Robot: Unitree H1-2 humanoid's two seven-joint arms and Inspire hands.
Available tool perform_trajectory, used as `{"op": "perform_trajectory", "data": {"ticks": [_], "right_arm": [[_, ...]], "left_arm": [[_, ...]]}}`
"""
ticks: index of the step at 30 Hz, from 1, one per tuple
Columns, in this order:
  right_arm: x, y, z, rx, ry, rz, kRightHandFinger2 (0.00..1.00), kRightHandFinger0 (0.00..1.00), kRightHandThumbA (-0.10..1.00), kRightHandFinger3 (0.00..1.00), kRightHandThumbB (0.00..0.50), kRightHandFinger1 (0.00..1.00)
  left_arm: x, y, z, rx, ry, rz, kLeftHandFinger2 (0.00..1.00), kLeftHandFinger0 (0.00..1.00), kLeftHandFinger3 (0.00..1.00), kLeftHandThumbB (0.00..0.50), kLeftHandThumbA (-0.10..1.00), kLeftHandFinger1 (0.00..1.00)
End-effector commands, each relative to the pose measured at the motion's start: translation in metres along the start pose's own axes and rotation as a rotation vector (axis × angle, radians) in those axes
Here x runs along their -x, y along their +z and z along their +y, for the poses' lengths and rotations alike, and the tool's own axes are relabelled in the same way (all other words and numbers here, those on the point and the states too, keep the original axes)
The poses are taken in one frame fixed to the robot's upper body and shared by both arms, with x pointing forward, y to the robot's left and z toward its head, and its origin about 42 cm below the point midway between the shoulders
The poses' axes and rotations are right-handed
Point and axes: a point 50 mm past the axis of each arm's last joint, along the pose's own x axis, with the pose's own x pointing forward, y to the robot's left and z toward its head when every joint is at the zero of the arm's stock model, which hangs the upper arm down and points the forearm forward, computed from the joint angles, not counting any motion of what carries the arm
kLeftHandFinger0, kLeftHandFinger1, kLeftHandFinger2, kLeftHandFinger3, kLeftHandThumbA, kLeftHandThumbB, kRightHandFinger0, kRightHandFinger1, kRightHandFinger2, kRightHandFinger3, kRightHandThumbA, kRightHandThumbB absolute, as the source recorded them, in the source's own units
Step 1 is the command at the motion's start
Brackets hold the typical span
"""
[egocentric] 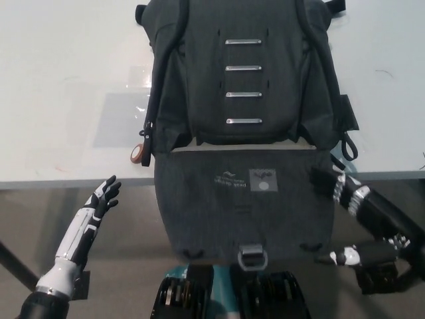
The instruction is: A bag is kept in the middle of the table with its flap loosely closed and the robot uses its right hand to adjust it and opens it
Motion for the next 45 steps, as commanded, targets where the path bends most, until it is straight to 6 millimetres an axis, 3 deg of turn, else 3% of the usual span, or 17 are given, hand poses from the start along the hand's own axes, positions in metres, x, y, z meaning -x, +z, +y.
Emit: {"op": "perform_trajectory", "data": {"ticks": [1,7,14,19,21,23,28,30,31,36,42,45], "right_arm": [[0.024,-0.009,-0.005,-0.188,-0.063,-0.057,1.00,1.00,1.00,1.00,0.499,1.00],[0.070,-0.037,-0.008,-0.277,-0.156,-0.060,1.00,1.00,1.00,1.00,0.499,1.00],[0.095,-0.047,-0.001,-0.383,-0.202,-0.034,1.00,1.00,1.00,1.00,0.500,1.00],[0.082,-0.045,0.021,-0.430,-0.212,-0.001,1.00,1.00,1.00,1.00,0.487,1.00],[0.076,-0.044,0.033,-0.424,-0.191,0.000,1.00,1.00,1.00,1.00,0.444,1.00],[0.061,-0.046,0.044,-0.420,-0.167,-0.023,1.00,1.00,1.00,1.00,0.403,1.00],[0.031,-0.053,0.073,-0.389,-0.205,-0.017,1.00,1.00,1.00,1.00,0.415,1.00],[0.023,-0.055,0.080,-0.397,-0.212,-0.018,1.00,1.00,1.00,1.00,0.403,1.00],[0.018,-0.058,0.087,-0.395,-0.210,-0.023,1.00,1.00,1.00,1.00,0.371,1.00],[0.007,-0.060,0.099,-0.367,-0.192,-0.027,1.00,1.00,1.00,1.00,0.314,1.00],[0.003,-0.066,0.106,-0.364,-0.184,-0.022,1.00,1.00,1.00,1.00,0.323,1.00],[0.003,-0.068,0.104,-0.350,-0.183,-0.023,1.00,1.00,1.00,1.00,0.300,1.00]], "left_arm": [[-0.017,0.016,0.016,-0.041,-0.006,-0.077,1.00,1.00,1.00,0.500,1.00,1.00],[-0.020,0.017,0.017,-0.036,-0.005,-0.071,1.00,1.00,1.00,0.500,1.00,1.00],[-0.017,0.015,0.014,-0.039,-0.011,-0.064,1.00,1.00,1.00,0.500,1.00,1.00],[-0.013,0.013,0.013,-0.038,-0.013,-0.058,1.00,1.00,1.00,0.500,1.00,1.00],[-0.009,0.012,0.011,-0.040,-0.013,-0.051,1.00,1.00,1.00,0.500,1.00,1.00],[-0.010,0.012,0.011,-0.047,-0.017,-0.055,1.00,1.00,1.00,0.500,1.00,1.00],[-0.005,0.012,0.007,-0.028,-0.014,-0.054,1.00,1.00,1.00,0.500,1.00,1.00],[-0.001,0.012,0.005,-0.023,-0.015,-0.052,1.00,1.00,1.00,0.500,1.00,1.00],[0.005,0.011,0.003,-0.021,-0.020,-0.053,1.00,1.00,1.00,0.500,1.00,1.00],[0.022,0.010,-0.005,0.004,-0.032,-0.054,1.00,1.00,1.00,0.500,1.00,1.00],[0.041,0.002,-0.016,0.024,-0.061,-0.017,1.00,1.00,1.00,0.500,1.00,1.00],[0.050,-0.005,-0.020,0.011,-0.087,-0.007,1.00,1.00,1.00,0.494,1.00,1.00]]}}
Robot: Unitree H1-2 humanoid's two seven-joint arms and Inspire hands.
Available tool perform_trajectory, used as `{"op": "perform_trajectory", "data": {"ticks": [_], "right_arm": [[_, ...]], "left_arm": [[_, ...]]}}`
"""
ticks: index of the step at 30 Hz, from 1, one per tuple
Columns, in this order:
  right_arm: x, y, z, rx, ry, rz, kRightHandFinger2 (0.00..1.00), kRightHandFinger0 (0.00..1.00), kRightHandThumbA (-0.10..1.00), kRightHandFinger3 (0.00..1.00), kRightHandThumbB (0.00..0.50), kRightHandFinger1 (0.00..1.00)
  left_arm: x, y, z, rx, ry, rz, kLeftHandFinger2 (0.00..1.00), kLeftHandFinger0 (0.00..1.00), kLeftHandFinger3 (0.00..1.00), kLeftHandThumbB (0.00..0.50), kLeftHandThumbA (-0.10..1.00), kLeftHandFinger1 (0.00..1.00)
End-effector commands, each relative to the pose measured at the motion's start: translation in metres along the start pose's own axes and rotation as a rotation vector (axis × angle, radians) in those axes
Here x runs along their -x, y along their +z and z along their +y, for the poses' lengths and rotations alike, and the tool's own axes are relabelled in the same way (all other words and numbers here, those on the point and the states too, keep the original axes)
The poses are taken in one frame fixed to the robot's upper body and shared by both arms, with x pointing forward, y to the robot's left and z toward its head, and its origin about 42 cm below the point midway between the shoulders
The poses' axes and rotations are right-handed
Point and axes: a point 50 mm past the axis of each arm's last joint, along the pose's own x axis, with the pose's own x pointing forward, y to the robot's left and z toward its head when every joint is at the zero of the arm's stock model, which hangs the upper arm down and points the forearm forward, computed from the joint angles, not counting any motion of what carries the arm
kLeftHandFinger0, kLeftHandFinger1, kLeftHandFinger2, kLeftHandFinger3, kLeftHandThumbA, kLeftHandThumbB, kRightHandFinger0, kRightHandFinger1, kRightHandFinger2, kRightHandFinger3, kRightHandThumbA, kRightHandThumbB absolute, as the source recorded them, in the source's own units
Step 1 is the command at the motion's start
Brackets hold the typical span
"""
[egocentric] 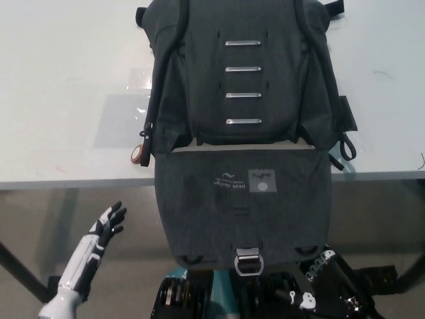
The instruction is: A bag is kept in the middle of the table with its flap loosely closed and the robot uses its right hand to adjust it and opens it
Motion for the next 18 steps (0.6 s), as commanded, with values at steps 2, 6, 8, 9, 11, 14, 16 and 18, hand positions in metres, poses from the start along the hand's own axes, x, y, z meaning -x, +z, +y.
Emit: {"op": "perform_trajectory", "data": {"ticks": [2,6,8,9,11,14,16,18], "right_arm": [[-0.009,0.008,0.000,0.064,0.005,-0.063,1.00,1.00,1.00,1.00,0.294,1.00],[-0.009,0.009,-0.002,0.076,-0.004,-0.056,1.00,1.00,1.00,1.00,0.284,1.00],[-0.008,0.008,-0.002,0.074,-0.006,-0.050,1.00,1.00,1.00,1.00,0.287,1.00],[-0.009,0.008,-0.002,0.076,-0.002,-0.050,1.00,1.00,1.00,1.00,0.282,1.00],[-0.009,0.008,-0.003,0.078,0.006,-0.047,1.00,1.00,1.00,1.00,0.267,1.00],[-0.009,0.010,-0.003,0.085,0.004,-0.037,1.00,1.00,1.00,1.00,0.281,1.00],[-0.008,0.010,-0.003,0.094,0.007,-0.026,1.00,1.00,1.00,1.00,0.289,1.00],[-0.008,0.009,-0.004,0.095,0.009,-0.025,1.00,1.00,1.00,1.00,0.285,1.00]], "left_arm": [[0.005,0.000,-0.004,-0.024,-0.064,-0.052,1.00,1.00,1.00,0.492,1.00,1.00],[0.002,-0.004,-0.006,-0.027,-0.078,-0.040,1.00,1.00,1.00,0.500,1.00,1.00],[0.003,-0.006,-0.007,-0.033,-0.080,-0.034,1.00,1.00,1.00,0.500,1.00,1.00],[0.004,-0.007,-0.007,-0.033,-0.079,-0.032,1.00,1.00,1.00,0.500,1.00,1.00],[0.004,-0.009,-0.007,-0.026,-0.080,-0.028,1.00,1.00,1.00,0.500,1.00,1.00],[0.002,-0.010,-0.007,-0.027,-0.084,-0.025,1.00,1.00,1.00,0.500,1.00,1.00],[0.004,-0.010,-0.008,-0.020,-0.087,-0.019,1.00,1.00,1.00,0.500,1.00,1.00],[0.003,-0.010,-0.008,-0.023,-0.090,-0.020,1.00,1.00,1.00,0.500,1.00,1.00]]}}
